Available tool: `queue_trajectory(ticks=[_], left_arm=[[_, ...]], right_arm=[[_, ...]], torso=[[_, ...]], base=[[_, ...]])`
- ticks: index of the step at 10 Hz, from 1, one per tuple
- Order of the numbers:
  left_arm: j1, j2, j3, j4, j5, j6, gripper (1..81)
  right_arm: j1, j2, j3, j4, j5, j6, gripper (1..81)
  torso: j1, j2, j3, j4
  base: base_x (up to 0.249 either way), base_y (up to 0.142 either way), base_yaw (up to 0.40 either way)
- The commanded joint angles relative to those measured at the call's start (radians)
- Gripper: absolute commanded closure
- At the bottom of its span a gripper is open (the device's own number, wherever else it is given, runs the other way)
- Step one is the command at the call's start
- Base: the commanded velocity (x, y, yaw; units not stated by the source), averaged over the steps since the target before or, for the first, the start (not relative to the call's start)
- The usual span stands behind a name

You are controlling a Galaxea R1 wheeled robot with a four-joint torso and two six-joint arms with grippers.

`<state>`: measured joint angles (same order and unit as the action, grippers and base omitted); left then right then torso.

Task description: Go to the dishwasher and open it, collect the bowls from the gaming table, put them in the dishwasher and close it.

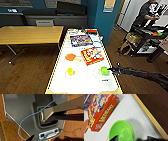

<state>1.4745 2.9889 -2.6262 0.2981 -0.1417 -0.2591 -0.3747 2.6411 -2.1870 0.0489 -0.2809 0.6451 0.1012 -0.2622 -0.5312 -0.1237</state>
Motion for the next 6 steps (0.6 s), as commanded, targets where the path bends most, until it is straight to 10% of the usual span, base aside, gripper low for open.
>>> queue_trajectory(ticks=[1, 6], left_arm=[[0.001, 0.003, 0.006, -0.004, 0.062, 0.0, 1.0], [0.001, -0.002, 0.006, -0.005, 0.06, 0.0, 1.0]], right_arm=[[0.145, -0.008, 0.001, 0.006, -0.015, 0.002, 1.0], [0.142, 0.042, -0.037, 0.006, -0.009, 0.002, 1.0]], torso=[[0.0, 0.0, -0.037, 0.0], [0.0, 0.001, -0.027, 0.0]], base=[[0.0, 0.0, 0.0], [0.0, 0.0, 0.0]])
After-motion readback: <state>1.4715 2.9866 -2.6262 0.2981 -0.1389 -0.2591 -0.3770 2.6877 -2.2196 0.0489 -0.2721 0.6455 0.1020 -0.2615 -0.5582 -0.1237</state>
